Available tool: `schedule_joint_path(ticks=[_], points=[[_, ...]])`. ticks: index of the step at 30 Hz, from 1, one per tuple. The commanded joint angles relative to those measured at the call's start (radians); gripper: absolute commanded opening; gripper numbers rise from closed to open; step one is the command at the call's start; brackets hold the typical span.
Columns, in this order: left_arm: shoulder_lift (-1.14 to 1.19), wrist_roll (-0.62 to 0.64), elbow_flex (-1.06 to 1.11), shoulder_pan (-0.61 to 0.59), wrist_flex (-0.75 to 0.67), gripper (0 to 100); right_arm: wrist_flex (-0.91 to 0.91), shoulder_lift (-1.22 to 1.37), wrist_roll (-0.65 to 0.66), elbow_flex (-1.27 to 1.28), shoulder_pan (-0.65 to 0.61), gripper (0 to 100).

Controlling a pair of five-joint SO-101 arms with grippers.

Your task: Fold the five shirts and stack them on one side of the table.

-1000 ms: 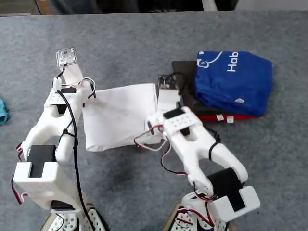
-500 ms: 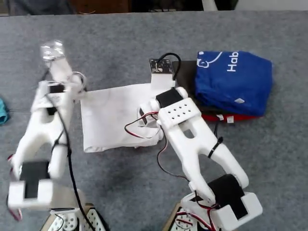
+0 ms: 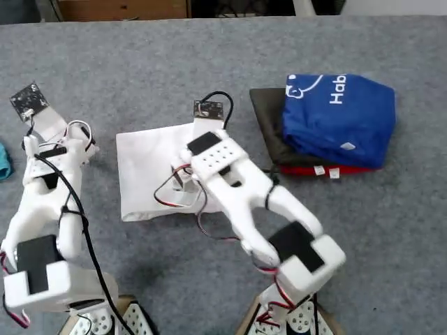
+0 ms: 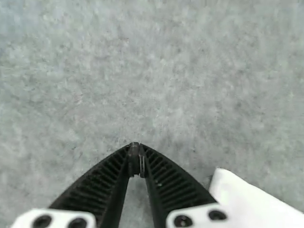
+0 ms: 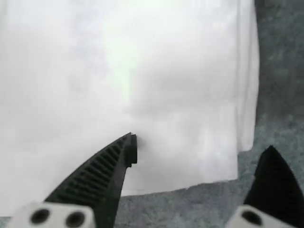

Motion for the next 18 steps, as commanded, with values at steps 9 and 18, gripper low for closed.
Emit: schedule_joint_path(ticks=[9, 18], points=[[0.032, 0.011, -0.134, -0.022, 0.071, 3, -0.009, 0.22, -0.003, -0.12, 0.1, 38.1], [0.037, 0.008, -0.137, -0.021, 0.072, 3, -0.002, 0.282, 0.012, -0.127, 0.103, 2.2]])
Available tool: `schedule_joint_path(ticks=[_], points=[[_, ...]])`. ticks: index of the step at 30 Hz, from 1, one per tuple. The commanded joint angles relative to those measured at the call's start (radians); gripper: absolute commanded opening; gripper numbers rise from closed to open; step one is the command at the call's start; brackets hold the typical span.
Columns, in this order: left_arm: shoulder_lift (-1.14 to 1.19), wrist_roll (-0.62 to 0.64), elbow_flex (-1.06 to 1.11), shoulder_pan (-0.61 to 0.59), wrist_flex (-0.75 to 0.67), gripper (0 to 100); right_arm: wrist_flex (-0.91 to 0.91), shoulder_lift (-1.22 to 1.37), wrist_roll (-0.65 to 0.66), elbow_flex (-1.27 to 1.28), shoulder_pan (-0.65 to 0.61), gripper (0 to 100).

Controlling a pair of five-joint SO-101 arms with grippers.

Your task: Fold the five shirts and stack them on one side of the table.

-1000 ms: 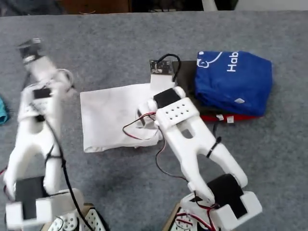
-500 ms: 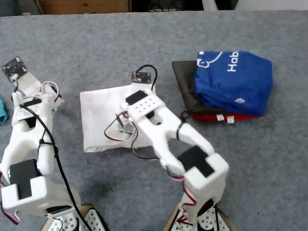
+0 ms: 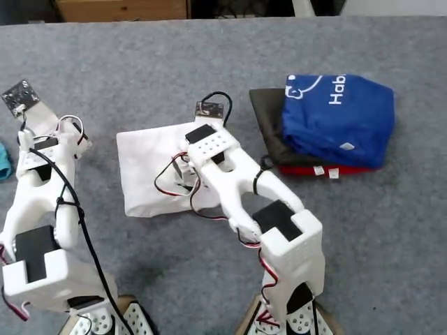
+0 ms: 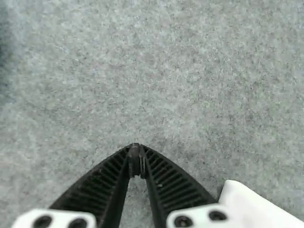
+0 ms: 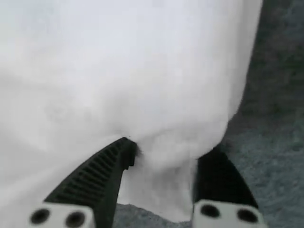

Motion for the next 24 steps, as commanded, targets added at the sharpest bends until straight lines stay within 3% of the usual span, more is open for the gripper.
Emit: schedule_joint_path(ticks=[1, 4, 10, 13, 18, 24], points=[[-0.008, 0.008, -0.056, -0.002, 0.003, 3, -0.003, 0.062, 0.014, 0.004, 0.038, 2.6], [-0.012, -0.009, -0.082, 0.004, 0.06, 10, -0.003, 0.062, 0.017, 0.004, 0.04, 2.5], [-0.002, -0.02, -0.295, 0.008, 0.456, 16, -0.006, 0.062, 0.015, 0.002, 0.04, 1.1], [0.0, -0.081, -0.371, 0.033, 0.58, 17, -0.006, 0.062, 0.014, 0.002, 0.04, 1.2], [0.002, -0.132, -0.456, 0.084, 0.667, 25, -0.011, 0.062, 0.012, 0.002, 0.057, 1.2], [0.003, -0.175, -0.455, 0.154, 0.715, 26, -0.012, 0.062, 0.012, 0.002, 0.068, 1.2]])
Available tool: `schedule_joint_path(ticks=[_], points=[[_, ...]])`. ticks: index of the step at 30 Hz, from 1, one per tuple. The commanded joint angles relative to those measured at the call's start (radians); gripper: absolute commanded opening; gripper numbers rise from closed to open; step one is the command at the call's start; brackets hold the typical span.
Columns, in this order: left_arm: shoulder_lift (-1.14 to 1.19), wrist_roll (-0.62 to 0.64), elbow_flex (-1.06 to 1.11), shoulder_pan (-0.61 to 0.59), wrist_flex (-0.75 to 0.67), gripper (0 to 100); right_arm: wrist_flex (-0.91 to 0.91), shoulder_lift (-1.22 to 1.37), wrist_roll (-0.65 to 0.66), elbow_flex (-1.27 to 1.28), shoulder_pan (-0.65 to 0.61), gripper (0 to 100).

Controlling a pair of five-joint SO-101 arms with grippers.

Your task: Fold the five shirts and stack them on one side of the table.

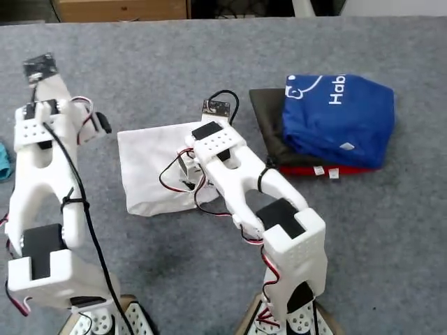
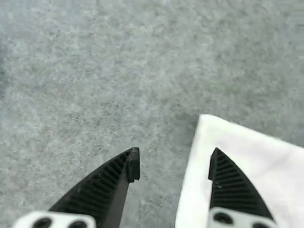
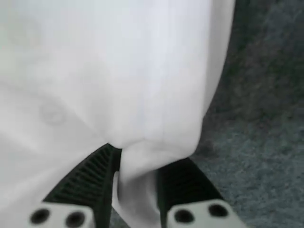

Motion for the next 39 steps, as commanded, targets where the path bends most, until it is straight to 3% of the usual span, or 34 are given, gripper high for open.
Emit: schedule_joint_path(ticks=[1, 6, 18, 25, 33, 39], points=[[-0.003, -0.015, -0.051, 0.056, 0.041, 26, -0.014, 0.062, 0.002, 0.002, 0.037, 1.2], [0.023, -0.012, -0.042, 0.101, 0.043, 26, -0.014, 0.062, 0.0, 0.002, 0.037, 1.2], [0.479, -0.012, -0.239, 0.07, -0.018, 26, -0.014, 0.062, 0.0, 0.002, 0.037, 1.2], [0.474, 0.029, -0.262, 0.076, -0.015, 26, -0.014, 0.062, 0.0, 0.002, 0.037, 1.2], [0.295, -0.04, -0.358, 0.077, 0.149, 26, -0.014, 0.062, 0.003, 0.002, 0.037, 1.2], [0.4, -0.04, -0.366, 0.077, 0.071, 26, -0.014, 0.062, 0.005, 0.002, 0.037, 1.2]])
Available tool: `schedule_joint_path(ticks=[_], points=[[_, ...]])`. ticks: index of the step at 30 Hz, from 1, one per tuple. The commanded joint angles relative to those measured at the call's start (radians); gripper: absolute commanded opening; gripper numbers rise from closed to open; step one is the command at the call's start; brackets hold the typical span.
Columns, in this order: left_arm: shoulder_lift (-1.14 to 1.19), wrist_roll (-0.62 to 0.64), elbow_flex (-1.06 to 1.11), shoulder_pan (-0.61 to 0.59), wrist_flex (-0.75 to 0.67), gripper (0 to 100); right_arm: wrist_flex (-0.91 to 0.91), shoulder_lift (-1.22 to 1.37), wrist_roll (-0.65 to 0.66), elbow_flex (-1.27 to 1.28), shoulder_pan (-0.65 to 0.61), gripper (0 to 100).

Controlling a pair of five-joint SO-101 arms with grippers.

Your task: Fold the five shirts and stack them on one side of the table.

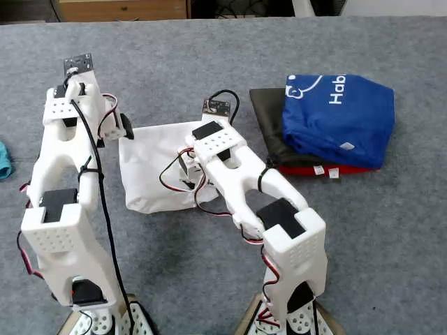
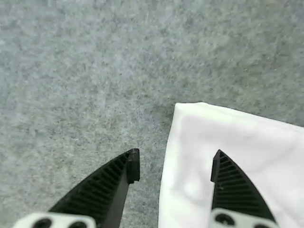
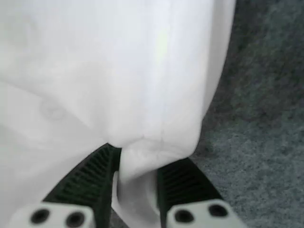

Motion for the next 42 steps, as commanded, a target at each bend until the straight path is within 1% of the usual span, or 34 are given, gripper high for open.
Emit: schedule_joint_path(ticks=[1, 3, 5, 10, 15, 17, 24, 28, 31, 33, 39, 42], points=[[0.064, -0.011, -0.059, -0.005, -0.052, 26, -0.014, 0.062, 0.005, 0.002, 0.037, 1.2], [0.143, 0.023, -0.067, -0.008, -0.103, 26, -0.014, 0.062, 0.005, 0.002, 0.037, 1.2], [0.204, 0.06, -0.093, -0.01, -0.12, 26, -0.014, 0.062, 0.005, 0.002, 0.037, 1.2], [0.255, 0.078, -0.194, 0.004, -0.051, 24, -0.014, 0.062, 0.006, 0.002, 0.037, 1.2], [0.284, 0.072, -0.202, 0.053, -0.026, 9, -0.014, 0.062, 0.005, 0.002, 0.037, 1.2], [0.285, 0.072, -0.202, 0.058, -0.031, 5, -0.014, 0.062, 0.005, 0.002, 0.037, 1.2], [0.285, 0.069, -0.203, 0.059, -0.031, 3, -0.026, 0.062, 0.008, -0.007, 0.037, 1.2], [0.282, 0.023, -0.203, 0.061, -0.026, 3, -0.026, 0.045, 0.008, -0.028, 0.04, 1.2], [0.249, 0.021, -0.22, 0.058, 0.003, 3, 0.0, -0.018, 0.011, -0.035, 0.04, 1.2], [0.21, 0.021, -0.237, 0.058, 0.023, 3, 0.017, -0.076, 0.035, -0.035, 0.04, 1.2], [0.037, 0.023, -0.272, 0.079, 0.077, 3, 0.068, -0.262, 0.087, -0.033, 0.044, 1.2], [-0.044, 0.021, -0.269, 0.102, 0.077, 3, 0.089, -0.349, 0.114, -0.03, 0.071, 1.2]])
